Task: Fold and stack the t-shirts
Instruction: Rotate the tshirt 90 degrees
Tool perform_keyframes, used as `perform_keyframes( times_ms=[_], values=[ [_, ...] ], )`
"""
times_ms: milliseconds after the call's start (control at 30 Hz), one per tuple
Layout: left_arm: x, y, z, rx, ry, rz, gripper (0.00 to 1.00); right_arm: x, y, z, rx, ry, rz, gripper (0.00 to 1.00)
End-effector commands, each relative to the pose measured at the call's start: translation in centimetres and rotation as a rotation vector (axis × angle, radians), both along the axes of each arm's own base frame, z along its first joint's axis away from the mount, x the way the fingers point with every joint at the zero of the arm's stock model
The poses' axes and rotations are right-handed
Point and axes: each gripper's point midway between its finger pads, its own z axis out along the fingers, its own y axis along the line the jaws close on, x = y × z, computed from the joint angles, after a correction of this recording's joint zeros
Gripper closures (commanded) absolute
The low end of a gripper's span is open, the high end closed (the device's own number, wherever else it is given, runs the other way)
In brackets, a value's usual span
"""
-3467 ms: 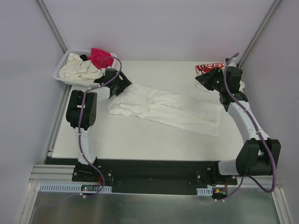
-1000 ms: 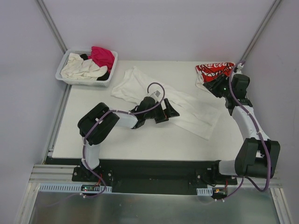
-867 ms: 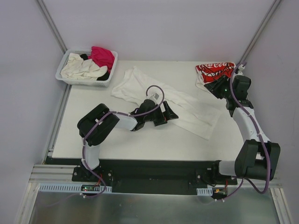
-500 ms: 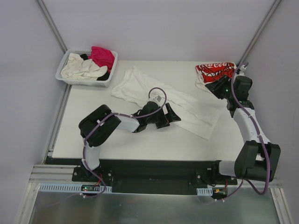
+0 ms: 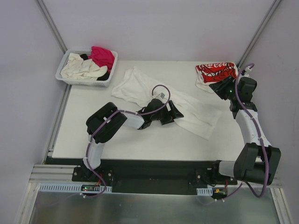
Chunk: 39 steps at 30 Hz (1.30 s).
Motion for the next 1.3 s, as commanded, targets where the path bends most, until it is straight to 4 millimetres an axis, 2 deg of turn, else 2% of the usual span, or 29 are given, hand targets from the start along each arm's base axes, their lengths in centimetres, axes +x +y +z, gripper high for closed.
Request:
perform_keyframes(
  times_ms=[0,67,100,167,233,333,467,633,967,1267],
  values=[
    [0.7,-0.3,-0.2,0.001,-0.014,0.023,0.26,-0.1,-0.3,1.7,0.007,-0.059,0.003,0.67],
    [0.8,-0.3,-0.3,-0.005,-0.012,0.024,0.37,-0.1,-0.4,1.6,0.01,-0.057,-0.001,0.67],
    [0.7,-0.4,-0.3,-0.007,-0.009,0.023,0.5,-0.1,-0.5,1.5,0.009,-0.055,-0.003,0.67],
    [0.7,-0.4,-0.6,-0.008,-0.002,0.022,0.6,-0.1,-0.6,1.4,0.012,-0.052,-0.008,0.67],
    [0.9,-0.4,-0.6,-0.012,0.004,0.023,0.67,-0.2,-0.8,1.4,0.014,-0.051,-0.011,0.67],
    [1.0,-0.3,-0.6,-0.017,0.008,0.026,0.73,-0.2,-1.0,1.4,0.016,-0.052,-0.018,0.68],
    [1.4,-0.2,-0.4,-0.019,0.003,0.027,0.88,-0.2,-1.2,1.3,0.018,-0.05,-0.027,0.68],
    [1.7,-0.2,-0.6,-0.021,0.011,0.023,1.0,-0.2,-1.3,1.2,0.02,-0.048,-0.029,0.68],
    [1.8,-0.1,-0.7,-0.026,0.015,0.031,1.0,-0.1,-1.6,1.2,0.022,-0.047,-0.039,0.68],
    [0.8,1.6,-1.2,-0.013,0.037,0.066,1.0,0.0,-1.9,1.1,0.026,-0.043,-0.052,0.68]
  ],
)
